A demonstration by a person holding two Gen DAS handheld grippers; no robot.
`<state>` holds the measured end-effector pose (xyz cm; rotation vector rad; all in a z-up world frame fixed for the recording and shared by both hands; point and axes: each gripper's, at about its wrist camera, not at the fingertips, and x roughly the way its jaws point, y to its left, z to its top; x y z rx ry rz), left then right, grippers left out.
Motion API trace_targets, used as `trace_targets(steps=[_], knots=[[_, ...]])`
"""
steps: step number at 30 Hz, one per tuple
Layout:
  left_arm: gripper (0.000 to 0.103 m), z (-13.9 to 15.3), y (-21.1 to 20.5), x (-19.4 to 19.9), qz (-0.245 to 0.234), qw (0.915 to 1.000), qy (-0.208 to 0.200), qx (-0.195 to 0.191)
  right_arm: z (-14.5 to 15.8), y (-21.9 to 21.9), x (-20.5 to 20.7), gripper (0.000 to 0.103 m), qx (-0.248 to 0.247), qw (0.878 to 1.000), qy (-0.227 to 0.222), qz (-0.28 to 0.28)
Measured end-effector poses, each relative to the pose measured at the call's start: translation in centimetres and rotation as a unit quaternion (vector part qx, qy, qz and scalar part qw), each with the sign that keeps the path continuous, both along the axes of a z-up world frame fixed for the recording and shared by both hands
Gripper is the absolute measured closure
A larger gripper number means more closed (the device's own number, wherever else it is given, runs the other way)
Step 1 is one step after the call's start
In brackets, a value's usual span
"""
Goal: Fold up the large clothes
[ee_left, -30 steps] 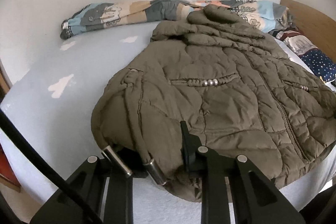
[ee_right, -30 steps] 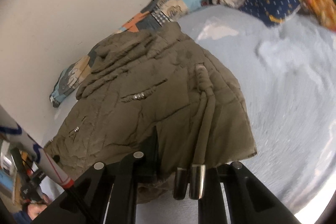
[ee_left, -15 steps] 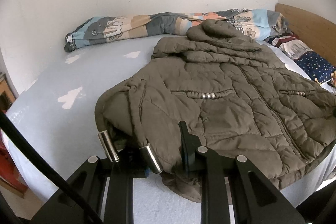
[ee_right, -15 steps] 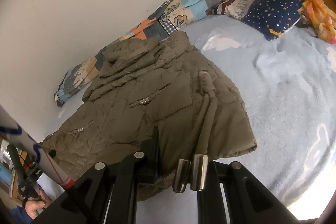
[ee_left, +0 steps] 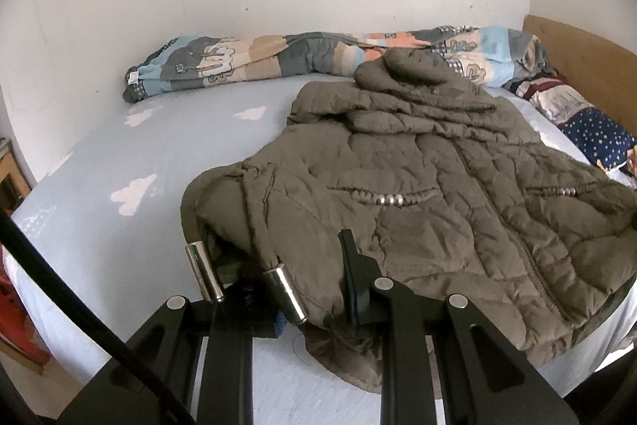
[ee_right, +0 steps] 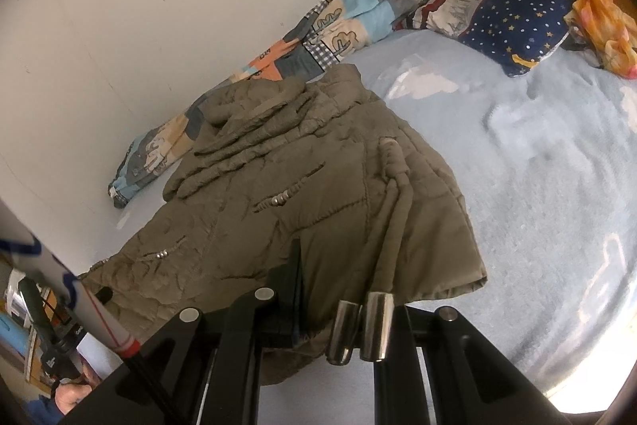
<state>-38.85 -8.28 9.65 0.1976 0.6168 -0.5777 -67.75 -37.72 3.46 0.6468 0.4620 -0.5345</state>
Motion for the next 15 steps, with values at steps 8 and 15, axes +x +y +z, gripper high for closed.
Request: trace_targets(steps=[8,15], knots=[[0.082,2.4,-0.8,0.3,-0.005,0.9997,-0.022,-0.012,1.8,-0.3,0.4,0.09,0.0,1.0,-0.021,0.004],[0.082,4.9,-1.3,1.4,-0.006,0.9992,-0.02,-0.033,4.0,-1.0,0.8,0.09,0.001,0.999,-0.044,0.007]])
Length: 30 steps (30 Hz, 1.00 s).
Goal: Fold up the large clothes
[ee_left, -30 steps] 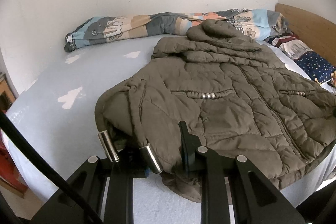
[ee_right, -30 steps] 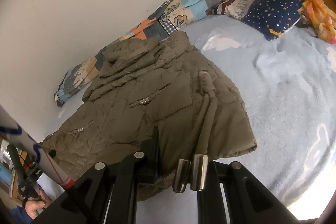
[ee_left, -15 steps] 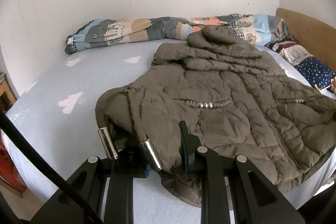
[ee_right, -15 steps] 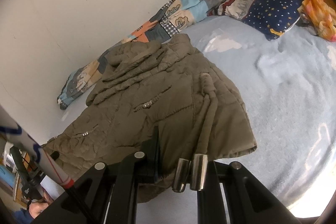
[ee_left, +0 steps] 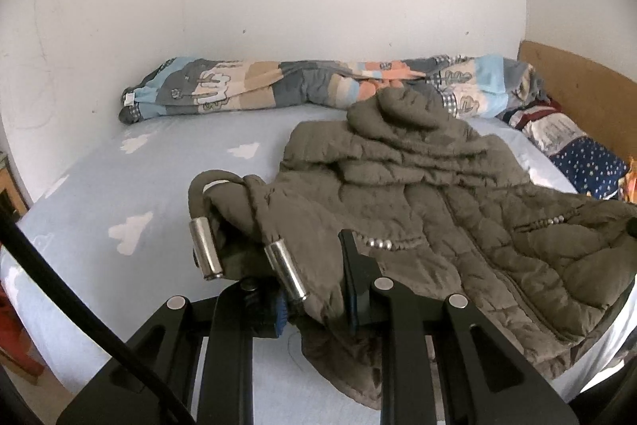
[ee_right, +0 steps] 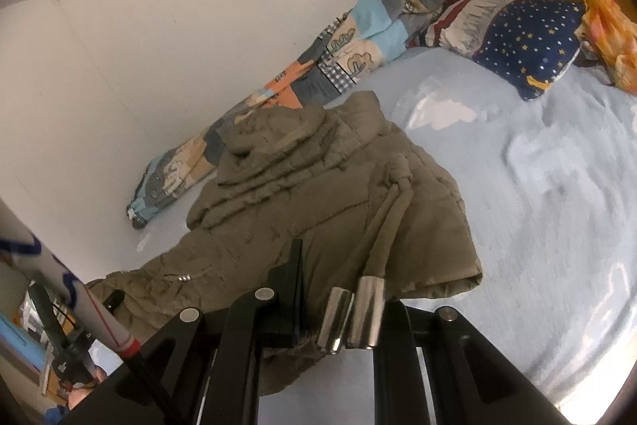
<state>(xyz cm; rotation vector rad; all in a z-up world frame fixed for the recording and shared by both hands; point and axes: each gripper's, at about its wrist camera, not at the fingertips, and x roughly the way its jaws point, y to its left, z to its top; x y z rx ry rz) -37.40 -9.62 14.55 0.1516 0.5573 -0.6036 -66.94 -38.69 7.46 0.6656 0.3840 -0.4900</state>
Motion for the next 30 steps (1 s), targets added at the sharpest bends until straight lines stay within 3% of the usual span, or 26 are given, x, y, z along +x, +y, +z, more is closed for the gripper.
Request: trace_targets(steps=[17,30], knots=[[0.082,7.6,-4.0,6.1,-0.017,0.9991,-0.019,-0.035,8.4,-3.4,4.0,0.09,-0.045,0.998,-0.039,0.011],[0.08,11.1,-11.5,15.5,-0.018,0.9988,-0.001,-0.046,13.0,-10.5,12.1,0.09,-0.079,0.996,-0.03,0.019]])
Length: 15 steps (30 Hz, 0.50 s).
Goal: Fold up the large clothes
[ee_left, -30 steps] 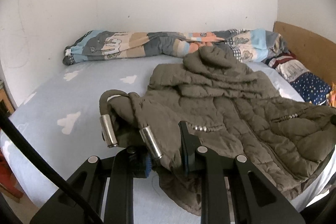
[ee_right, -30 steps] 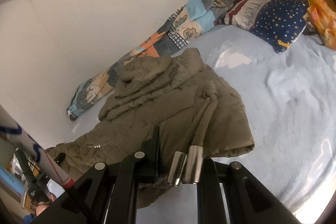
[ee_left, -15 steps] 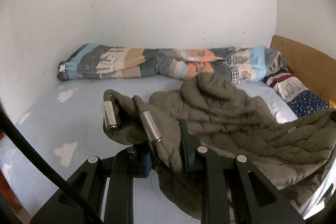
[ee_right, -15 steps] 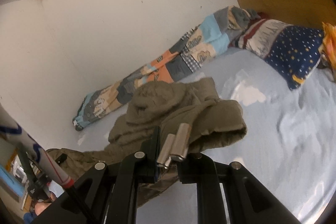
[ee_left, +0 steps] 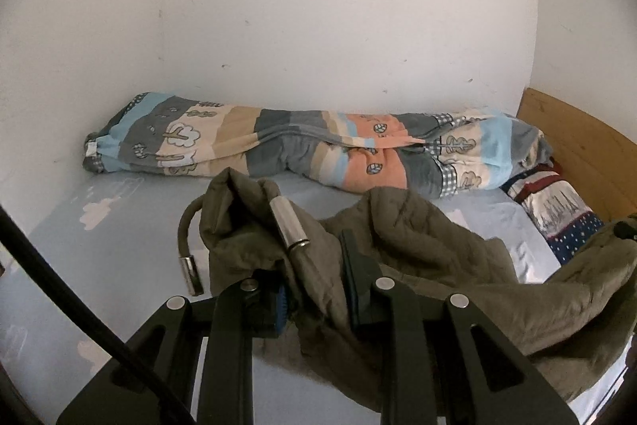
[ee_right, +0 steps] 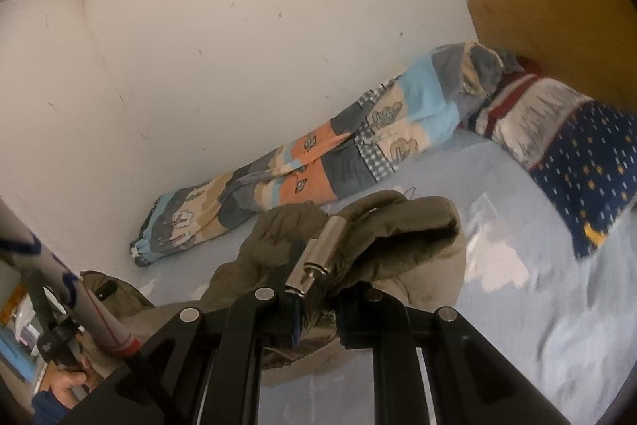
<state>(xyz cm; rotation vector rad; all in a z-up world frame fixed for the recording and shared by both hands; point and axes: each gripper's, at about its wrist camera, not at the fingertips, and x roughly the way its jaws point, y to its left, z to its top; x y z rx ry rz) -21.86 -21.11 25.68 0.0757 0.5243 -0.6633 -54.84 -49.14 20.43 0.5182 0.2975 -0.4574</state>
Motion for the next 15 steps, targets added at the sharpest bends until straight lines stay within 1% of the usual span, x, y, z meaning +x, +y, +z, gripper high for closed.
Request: trace_targets(steps=[3,6,11,13,15], knots=[[0.079,0.3,-2.1,2.8,0.0,1.0,0.004,0.006,0.4,-2.2,2.7,0.09,-0.004,1.0,0.005,0.0],[0.077,0.4,-4.2,5.9,0.0,0.9997,0.022,0.005,0.3,-4.5,5.4,0.09,-0.005,1.0,0.012,-0.004],[0.069,0.3,-6.2,11.4,-0.003,0.9964,0.081,-0.024,-0.4,-8.8,10.5,0.09,-0.004,0.999,0.029,-0.012],[0.066,0.0,-6.6,13.0,-0.007,0.9951,0.094,-0.03,-0.6,-10.2,12.2,0.09,-0.004,0.999,0.037,-0.017],[0.064,-0.3,-7.0,14.2,-0.013,0.9943,0.101,-0.031,-0.8,-11.6,14.1,0.09,-0.006,0.999,0.045,-0.026]])
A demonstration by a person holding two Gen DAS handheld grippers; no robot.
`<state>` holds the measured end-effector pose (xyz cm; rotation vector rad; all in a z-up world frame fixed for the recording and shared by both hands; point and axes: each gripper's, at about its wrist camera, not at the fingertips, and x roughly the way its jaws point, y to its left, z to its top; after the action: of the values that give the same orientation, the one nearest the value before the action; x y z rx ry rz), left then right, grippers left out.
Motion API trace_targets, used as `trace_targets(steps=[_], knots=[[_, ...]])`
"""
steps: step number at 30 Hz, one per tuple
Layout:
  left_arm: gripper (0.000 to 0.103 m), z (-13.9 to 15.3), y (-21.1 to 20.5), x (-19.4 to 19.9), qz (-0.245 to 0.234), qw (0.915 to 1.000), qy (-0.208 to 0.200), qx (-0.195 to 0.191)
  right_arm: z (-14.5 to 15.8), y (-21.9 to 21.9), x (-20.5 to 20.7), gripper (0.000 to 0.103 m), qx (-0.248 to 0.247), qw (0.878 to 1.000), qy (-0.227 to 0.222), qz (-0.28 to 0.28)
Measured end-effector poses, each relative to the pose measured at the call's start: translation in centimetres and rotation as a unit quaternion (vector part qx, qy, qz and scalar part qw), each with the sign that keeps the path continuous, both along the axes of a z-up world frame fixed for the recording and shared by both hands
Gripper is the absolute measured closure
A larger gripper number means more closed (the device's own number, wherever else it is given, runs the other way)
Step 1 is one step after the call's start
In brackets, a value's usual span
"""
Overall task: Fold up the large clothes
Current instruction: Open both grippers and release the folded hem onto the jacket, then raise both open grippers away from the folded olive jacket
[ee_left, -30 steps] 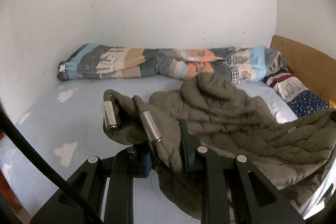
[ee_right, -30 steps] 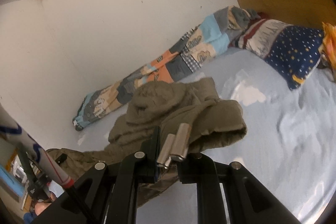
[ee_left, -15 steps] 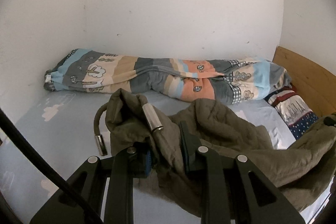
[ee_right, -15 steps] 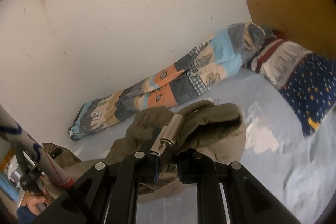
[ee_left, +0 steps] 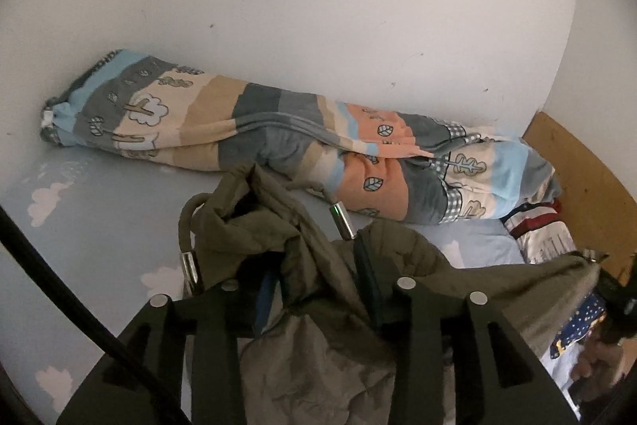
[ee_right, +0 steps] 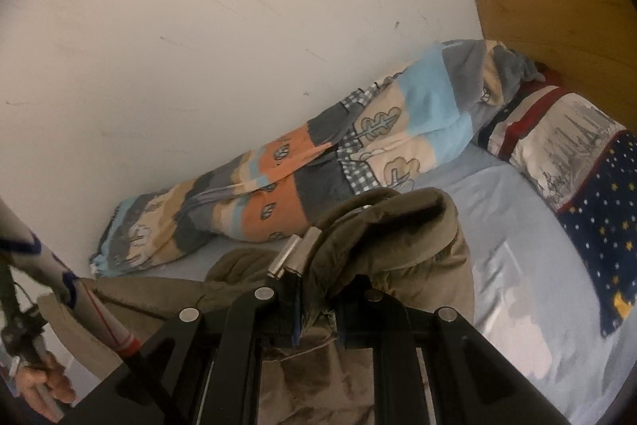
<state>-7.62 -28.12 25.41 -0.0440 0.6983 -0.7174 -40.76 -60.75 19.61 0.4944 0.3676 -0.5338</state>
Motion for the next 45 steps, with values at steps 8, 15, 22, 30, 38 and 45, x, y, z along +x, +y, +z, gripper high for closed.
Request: trace_targets(steps=[8,15,22,30,38,45], knots=[[0.057,-0.8,-0.3,3.3,0.004,0.9997,-0.024,-0.004,-2.0,-4.4,6.8,0.09,-0.009,0.999,0.034,-0.023],[0.055,-1.9,-0.3,5.1,0.024,0.9986,-0.045,0.014,-6.0,-7.2,11.0,0.09,0.001,0.996,0.073,-0.045],[0.054,-5.6,-5.4,1.4,-0.072,0.9965,-0.02,0.036,-10.0,-10.0,13.6,0.089,0.05,0.992,0.105,-0.057],[0.054,-10.3,-11.9,-3.6,-0.155,0.9844,0.0,0.082,-8.5,-11.2,10.6,0.055,0.1,0.994,0.037,-0.016],[0.05,-13.6,-14.7,-3.9,-0.155,0.9805,0.013,0.119,-5.6,-6.8,6.6,0.049,0.049,0.996,0.041,0.062],[0.043,-16.4,-16.3,-2.3,-0.137,0.9787,0.039,0.147,-11.3,-2.9,10.2,0.049,-0.013,0.979,0.177,0.097]])
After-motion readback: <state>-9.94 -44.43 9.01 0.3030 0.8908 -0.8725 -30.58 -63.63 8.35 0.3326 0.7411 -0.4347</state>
